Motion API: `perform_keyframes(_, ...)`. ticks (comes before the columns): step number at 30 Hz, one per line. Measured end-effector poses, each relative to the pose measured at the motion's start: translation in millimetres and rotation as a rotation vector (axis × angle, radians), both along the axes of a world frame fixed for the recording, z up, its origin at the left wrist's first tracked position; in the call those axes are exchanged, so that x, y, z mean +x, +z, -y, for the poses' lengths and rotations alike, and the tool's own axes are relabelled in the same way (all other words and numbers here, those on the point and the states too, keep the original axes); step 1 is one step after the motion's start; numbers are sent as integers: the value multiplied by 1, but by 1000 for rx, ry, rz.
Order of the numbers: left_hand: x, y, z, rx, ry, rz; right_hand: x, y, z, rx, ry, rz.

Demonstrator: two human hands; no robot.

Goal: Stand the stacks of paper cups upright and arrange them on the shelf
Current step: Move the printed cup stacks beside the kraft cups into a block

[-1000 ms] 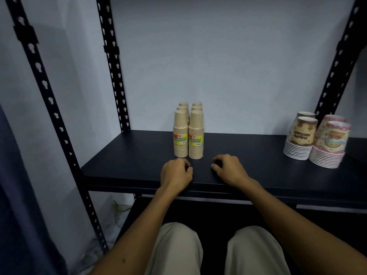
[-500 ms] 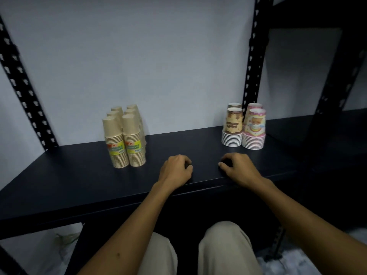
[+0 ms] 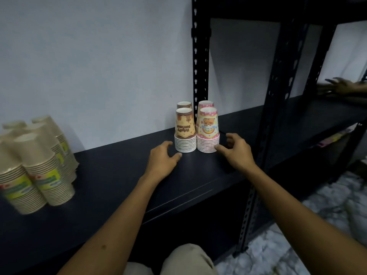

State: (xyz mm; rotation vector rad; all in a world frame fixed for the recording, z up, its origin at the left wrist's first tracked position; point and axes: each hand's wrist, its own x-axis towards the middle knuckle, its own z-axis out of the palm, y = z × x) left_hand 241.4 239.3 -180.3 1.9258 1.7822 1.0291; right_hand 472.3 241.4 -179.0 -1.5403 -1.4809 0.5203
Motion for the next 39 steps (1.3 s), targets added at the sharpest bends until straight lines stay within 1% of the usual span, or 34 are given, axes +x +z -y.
perform_keyframes(3,6,2,-19,-9,-10,129,0,1,-18,-21,57,-55)
perform_keyframes(9,16,5,-41,38,-135,251,-8,1,-34,56,172,-104)
perform_keyframes(12,15,3,-44,61,-138,277,-10,0,-33,94,184,-109)
perform_keyframes(18,-8,3,-36,89,-51,281,-32,0,-34,100,250,-76)
perform_keyframes(25,-78,3,-7,96,175,248,-113,3,-40,92,411,-90)
perform_keyframes(31,-122,1,16,92,506,127,-194,9,-48,57,559,-73)
perform_keyframes(35,-128,4,17,39,717,176,-227,6,-54,21,631,-113)
perform_keyframes(39,-132,5,12,11,783,208,-238,2,-63,16,645,-130)
